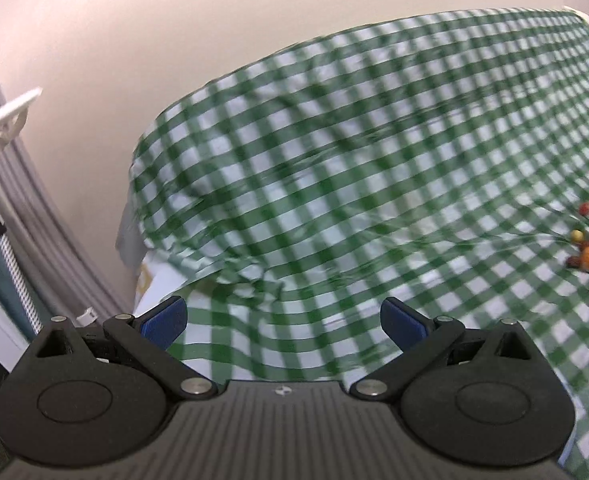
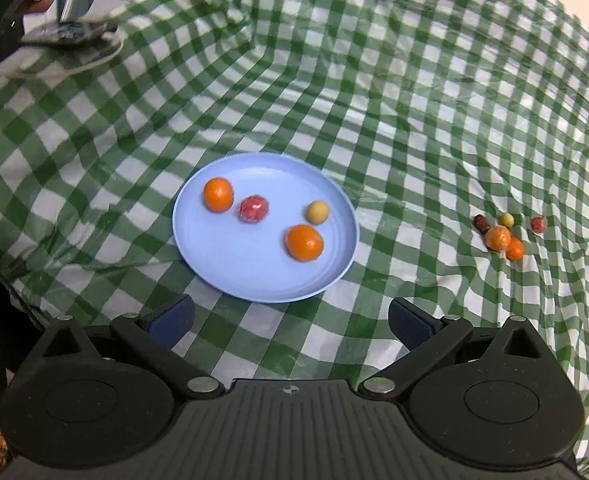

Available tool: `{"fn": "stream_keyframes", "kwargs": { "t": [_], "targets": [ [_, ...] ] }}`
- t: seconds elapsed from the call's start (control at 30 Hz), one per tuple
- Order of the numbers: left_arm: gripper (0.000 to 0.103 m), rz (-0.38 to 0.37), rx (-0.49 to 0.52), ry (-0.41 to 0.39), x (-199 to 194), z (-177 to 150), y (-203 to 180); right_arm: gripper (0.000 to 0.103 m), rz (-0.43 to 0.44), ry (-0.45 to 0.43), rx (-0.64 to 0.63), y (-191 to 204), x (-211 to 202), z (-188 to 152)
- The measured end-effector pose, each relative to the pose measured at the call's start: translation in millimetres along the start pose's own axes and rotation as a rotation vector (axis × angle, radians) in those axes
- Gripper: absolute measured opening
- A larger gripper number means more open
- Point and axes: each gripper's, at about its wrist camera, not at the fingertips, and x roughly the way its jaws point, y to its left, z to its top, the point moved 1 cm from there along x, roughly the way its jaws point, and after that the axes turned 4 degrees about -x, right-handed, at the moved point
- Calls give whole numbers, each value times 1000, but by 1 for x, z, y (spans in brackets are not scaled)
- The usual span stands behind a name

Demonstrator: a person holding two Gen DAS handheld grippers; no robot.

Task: Organize fruits
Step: 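Withdraw both tools from the plate and swing back toward the fruit cluster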

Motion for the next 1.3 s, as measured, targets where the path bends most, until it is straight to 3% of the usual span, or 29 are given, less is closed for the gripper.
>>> {"fn": "stream_keyframes", "kwargs": {
  "t": [0.27, 0.47, 0.53, 0.6, 0.7, 0.9, 1.17, 1.3],
  "targets": [
    [103, -73, 41, -19, -46, 8, -59, 102, -45, -111, 122, -38, -31, -8],
    [103, -145, 90, -16, -55, 17, -109, 102, -121, -182, 225, -85, -44, -25],
    [103, -133, 114, -27, -51, 16, -118, 102, -130, -183, 263, -98, -43, -32],
    [103, -74, 151, -45, -41, 14, -119, 102, -129, -177, 296, -110, -40, -37],
    [103, 26, 165, -53, -16, 14, -95, 102, -115, -153, 310, -115, -31, -43],
    [103, 196, 150, 20, 54, 1, -11, 102, -105, -98, 263, -100, -14, -38],
    [103, 298, 178, 140, 129, -52, 48, 102, -103, -33, 141, -62, -4, -17],
    [103, 345, 138, 185, 138, -69, 61, 102, -94, -8, 94, -48, 1, -9]
  ]
}}
